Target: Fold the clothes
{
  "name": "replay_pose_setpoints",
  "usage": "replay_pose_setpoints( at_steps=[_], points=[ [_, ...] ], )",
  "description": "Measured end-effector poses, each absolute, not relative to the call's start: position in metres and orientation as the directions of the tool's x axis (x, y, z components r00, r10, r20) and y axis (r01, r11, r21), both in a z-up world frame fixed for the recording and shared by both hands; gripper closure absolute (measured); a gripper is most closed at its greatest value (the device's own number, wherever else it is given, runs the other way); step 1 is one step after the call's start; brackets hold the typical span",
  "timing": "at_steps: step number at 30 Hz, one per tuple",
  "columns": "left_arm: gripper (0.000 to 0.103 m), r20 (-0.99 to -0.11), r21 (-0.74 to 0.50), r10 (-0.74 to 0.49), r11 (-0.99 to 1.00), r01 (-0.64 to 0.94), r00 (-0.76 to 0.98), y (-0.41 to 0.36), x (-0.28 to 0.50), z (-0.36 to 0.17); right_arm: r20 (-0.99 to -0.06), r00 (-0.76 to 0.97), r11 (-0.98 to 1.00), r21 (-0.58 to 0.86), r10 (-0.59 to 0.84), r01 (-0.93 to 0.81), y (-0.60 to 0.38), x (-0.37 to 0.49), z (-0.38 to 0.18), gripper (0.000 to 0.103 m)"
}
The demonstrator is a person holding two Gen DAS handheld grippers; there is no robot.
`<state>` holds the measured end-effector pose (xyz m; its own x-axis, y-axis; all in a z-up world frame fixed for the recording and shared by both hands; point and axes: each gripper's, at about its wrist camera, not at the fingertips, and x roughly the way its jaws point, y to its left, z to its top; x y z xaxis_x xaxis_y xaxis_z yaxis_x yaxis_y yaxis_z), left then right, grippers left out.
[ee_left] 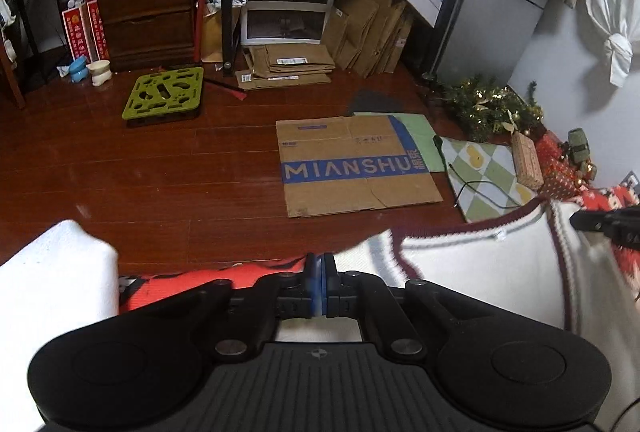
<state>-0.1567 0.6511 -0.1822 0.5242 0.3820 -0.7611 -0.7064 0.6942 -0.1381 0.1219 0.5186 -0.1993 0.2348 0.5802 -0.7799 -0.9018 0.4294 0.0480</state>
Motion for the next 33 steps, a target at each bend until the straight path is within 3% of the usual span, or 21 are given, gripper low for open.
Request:
replay_pose_setpoints(
  at_steps=[6,14,19,29,33],
  points=[
    [0.1,-0.76,-0.119,0.348,0.756,-0.644,0.549,0.639,-0.138,-0.19,-0.796,0.194,0.359,0.032,0.573,-0.933,0.536,0.101,-0.202,0.097],
    [0.099,-0.753,-0.147,0.348,0.739,-0.658,0.559,0.652,-0.118,-0.189,-0.768,0.223,0.435,0.08,0.601,-0.897,0.565,0.121,-0.204,0.098],
    [0.098,-0.718,-0.19,0.357,0.726,-0.661,0.598,0.641,-0.139,-0.163,-0.766,0.243,0.445,0.063,0.596,-0.893,0.537,0.134,-0.196,0.096],
    [0.098,-0.783,-0.185,0.328,0.689,-0.701,0.529,0.625,-0.17,-0.178,-0.79,0.237,0.43,0.038,0.566,-0.902,0.502,0.14,-0.205,0.103],
    [0.098,-0.775,-0.189,0.346,0.671,-0.717,0.528,0.624,-0.174,-0.178,-0.79,0.221,0.435,0.063,0.571,-0.898,0.492,0.136,-0.197,0.101]
  ],
)
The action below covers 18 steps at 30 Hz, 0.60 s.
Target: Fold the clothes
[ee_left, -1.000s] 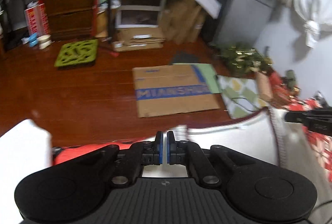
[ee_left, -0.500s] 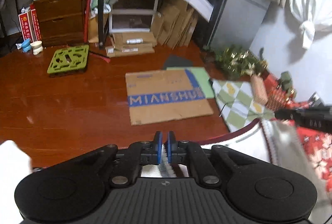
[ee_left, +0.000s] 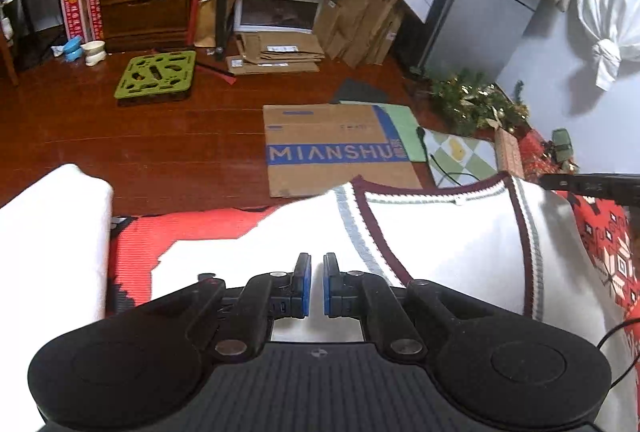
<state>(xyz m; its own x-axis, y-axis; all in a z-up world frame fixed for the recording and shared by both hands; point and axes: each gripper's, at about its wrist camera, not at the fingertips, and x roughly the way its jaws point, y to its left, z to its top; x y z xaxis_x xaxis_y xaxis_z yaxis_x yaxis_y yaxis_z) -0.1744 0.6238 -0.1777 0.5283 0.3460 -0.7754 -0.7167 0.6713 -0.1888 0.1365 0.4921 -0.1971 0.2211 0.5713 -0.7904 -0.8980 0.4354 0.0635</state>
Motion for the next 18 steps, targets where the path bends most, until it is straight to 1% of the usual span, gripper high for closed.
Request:
replay_pose_setpoints(
  at_steps=[6,12,18],
  points=[
    [0.098,-0.772,-0.2,0.329,0.687,-0.699,0.544,0.604,-0.183,-0.169,-0.79,0.198,0.443,0.102,0.58,-0.89,0.478,0.131,-0.185,0.101],
    [0.098,-0.78,-0.206,0.303,0.701,-0.683,0.547,0.58,-0.19,-0.181,-0.8,0.167,0.395,0.094,0.577,-0.914,0.47,0.086,-0.198,0.1],
    [0.098,-0.75,-0.197,0.317,0.731,-0.654,0.58,0.603,-0.161,-0.195,-0.772,0.21,0.408,0.069,0.6,-0.911,0.51,0.092,-0.21,0.1]
  ],
)
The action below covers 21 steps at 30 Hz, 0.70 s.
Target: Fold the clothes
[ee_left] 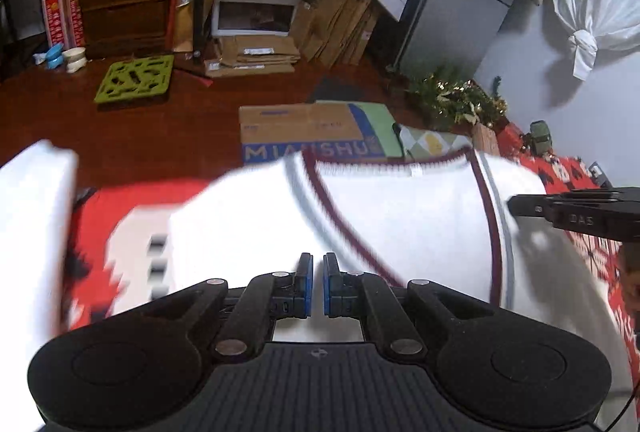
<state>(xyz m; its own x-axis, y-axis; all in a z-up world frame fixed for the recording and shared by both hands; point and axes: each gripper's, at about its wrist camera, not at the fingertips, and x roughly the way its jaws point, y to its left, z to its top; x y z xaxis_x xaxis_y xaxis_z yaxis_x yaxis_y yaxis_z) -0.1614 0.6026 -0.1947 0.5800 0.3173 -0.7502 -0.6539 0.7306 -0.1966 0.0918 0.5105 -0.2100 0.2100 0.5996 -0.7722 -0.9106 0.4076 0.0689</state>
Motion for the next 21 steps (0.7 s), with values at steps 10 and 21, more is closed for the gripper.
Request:
replay_pose_setpoints(
  at_steps=[10,21],
  points=[
    [0.099,-0.666,-0.202,0.367,0.75,-0.63,0.649,0.617,-0.14,-0.181,-0.705,0.245,0.432,0.095,0.666,-0.897,0.549,0.121,-0.202,0.097],
    [0.098,-0.577,-0.177,0.386,0.802,-0.571,0.72,0.521,-0.206,-0.125,-0.618,0.237,0.392,0.126,0.75,-0.911,0.426,0.046,-0.133,0.09]
  ],
)
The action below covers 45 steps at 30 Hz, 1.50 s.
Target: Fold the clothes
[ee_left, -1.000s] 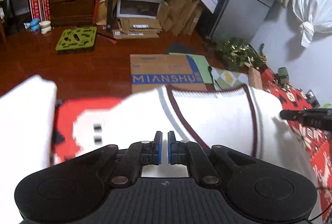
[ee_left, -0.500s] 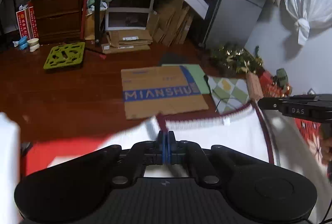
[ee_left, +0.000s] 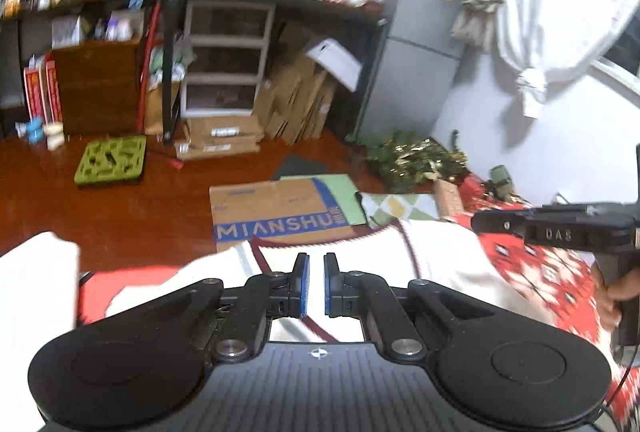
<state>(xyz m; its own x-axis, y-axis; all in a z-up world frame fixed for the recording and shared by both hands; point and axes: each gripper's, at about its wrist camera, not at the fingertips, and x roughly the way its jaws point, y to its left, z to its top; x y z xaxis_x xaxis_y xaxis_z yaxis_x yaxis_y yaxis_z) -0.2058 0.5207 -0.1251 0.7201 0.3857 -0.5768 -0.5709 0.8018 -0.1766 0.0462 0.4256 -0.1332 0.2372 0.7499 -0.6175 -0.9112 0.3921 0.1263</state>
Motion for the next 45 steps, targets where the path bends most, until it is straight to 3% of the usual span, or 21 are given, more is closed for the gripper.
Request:
replay_pose_setpoints(
  at_steps=[4,8,12,19,21,22,24,30,33,37,45],
  points=[
    [0.098,-0.582,-0.165,0.382,0.809,-0.565,0.718,0.458,-0.242,-0.095,-0.624,0.237,0.404,0.138,0.745,-0.904,0.358,-0.003,-0.105,0.089],
    [0.08,-0.584,-0.216,0.366,0.791,-0.573,0.725,0.402,-0.281,-0.076,-0.63,0.237,0.416,0.15,0.739,-0.897,0.291,-0.051,-0.077,0.082],
    [0.068,-0.584,-0.235,0.348,0.792,-0.563,0.734,0.361,-0.31,-0.081,-0.649,0.203,0.39,0.156,0.733,-0.908,0.233,-0.092,-0.083,0.074],
    [0.06,-0.642,-0.292,0.288,0.765,-0.574,0.711,0.323,-0.347,-0.118,-0.684,0.173,0.332,0.107,0.709,-0.937,0.167,-0.153,-0.115,0.057],
    [0.049,-0.646,-0.275,0.291,0.774,-0.571,0.706,0.307,-0.354,-0.13,-0.694,0.165,0.315,0.093,0.701,-0.944,0.148,-0.17,-0.124,0.036],
    [0.047,-0.646,-0.255,0.303,0.78,-0.572,0.701,0.299,-0.358,-0.135,-0.69,0.164,0.305,0.086,0.705,-0.948,0.142,-0.177,-0.129,0.032],
    [0.04,-0.648,-0.212,0.326,0.791,-0.575,0.688,0.284,-0.363,-0.146,-0.68,0.166,0.285,0.066,0.714,-0.956,0.135,-0.191,-0.14,0.027],
    [0.033,-0.692,-0.091,0.375,0.802,-0.59,0.617,0.261,-0.367,-0.175,-0.693,0.209,0.292,0.002,0.69,-0.956,0.129,-0.204,-0.173,0.009],
    [0.026,-0.701,-0.09,0.369,0.803,-0.589,0.61,0.258,-0.368,-0.185,-0.715,0.208,0.296,-0.002,0.667,-0.955,0.131,-0.203,-0.188,0.001],
    [0.023,-0.736,-0.052,0.379,0.794,-0.606,0.56,0.258,-0.366,-0.198,-0.742,0.195,0.321,0.028,0.641,-0.947,0.131,-0.195,-0.202,0.001],
    [0.003,-0.761,0.003,0.409,0.778,-0.628,0.503,0.255,-0.366,-0.204,-0.775,0.22,0.344,-0.005,0.592,-0.939,0.131,-0.197,-0.201,0.0]
  ],
)
